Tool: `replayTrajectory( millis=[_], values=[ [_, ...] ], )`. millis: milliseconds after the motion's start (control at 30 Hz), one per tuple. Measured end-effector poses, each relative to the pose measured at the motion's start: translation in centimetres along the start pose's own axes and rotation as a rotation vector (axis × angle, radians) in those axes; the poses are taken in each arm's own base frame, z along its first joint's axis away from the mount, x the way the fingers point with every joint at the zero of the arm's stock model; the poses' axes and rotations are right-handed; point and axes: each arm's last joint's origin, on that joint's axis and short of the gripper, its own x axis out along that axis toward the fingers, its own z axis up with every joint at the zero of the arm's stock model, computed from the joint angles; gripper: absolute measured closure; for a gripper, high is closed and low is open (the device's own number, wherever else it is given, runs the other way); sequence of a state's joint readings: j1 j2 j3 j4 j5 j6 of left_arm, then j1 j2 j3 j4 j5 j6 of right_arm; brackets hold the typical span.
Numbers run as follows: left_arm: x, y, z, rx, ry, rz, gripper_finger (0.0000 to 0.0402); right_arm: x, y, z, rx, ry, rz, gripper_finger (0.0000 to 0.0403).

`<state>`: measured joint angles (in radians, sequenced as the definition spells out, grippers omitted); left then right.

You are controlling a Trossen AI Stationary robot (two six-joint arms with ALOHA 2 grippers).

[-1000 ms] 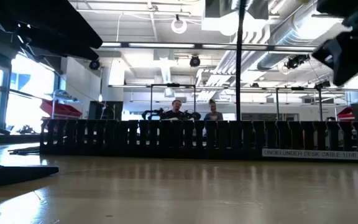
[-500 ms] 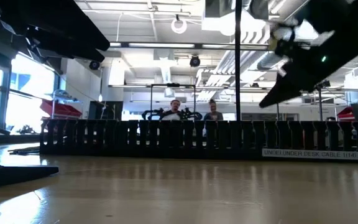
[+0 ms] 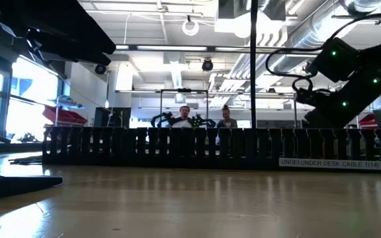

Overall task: Ziptie cables
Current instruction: Close the black cable duct

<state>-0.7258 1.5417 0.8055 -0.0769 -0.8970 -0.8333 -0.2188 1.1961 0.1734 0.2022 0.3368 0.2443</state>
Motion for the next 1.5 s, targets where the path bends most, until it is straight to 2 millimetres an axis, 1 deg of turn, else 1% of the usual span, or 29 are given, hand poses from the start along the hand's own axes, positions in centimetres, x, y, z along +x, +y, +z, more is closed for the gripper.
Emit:
replayTrajectory(
  millis=[167,300,567,800,933,1100,1233,1400,1500],
  values=[
    [0.0,0.0,0.0,0.0,0.0,0.0,0.0257,1.0,0.3,-0.6,-0.012,0.052,0.038,0.0073],
    [0.0,0.0,0.0,-0.003,0.0,-0.001,0.0257,1.8,0.7,-0.8,-0.028,0.06,0.067,0.0078],
    [0.0,-0.2,0.1,-0.018,-0.006,-0.016,0.0257,2.9,1.9,-0.8,-0.081,0.008,0.185,0.0139],
    [-0.1,-0.2,0.1,-0.018,0.005,-0.026,0.0257,3.5,2.5,-1.0,-0.128,-0.012,0.225,0.0162],
    [-0.1,-0.2,0.1,-0.019,0.005,-0.027,0.0257,3.7,2.6,-1.0,-0.146,-0.023,0.239,0.0188],
    [-0.1,-0.3,0.2,-0.027,-0.002,-0.034,0.0257,3.7,2.7,-1.0,-0.15,-0.031,0.252,0.0188],
    [-0.3,-0.8,0.4,-0.009,-0.03,-0.071,0.0257,3.7,2.8,-0.8,-0.142,-0.052,0.311,0.0188],
    [-0.4,-1.3,0.8,0.006,-0.064,-0.097,0.0257,3.5,3.8,-0.5,-0.13,-0.064,0.436,0.0188],
    [-0.4,-1.3,0.8,0.005,-0.066,-0.097,0.0257,3.4,4.9,0.0,-0.134,-0.063,0.473,0.0188]
  ],
)
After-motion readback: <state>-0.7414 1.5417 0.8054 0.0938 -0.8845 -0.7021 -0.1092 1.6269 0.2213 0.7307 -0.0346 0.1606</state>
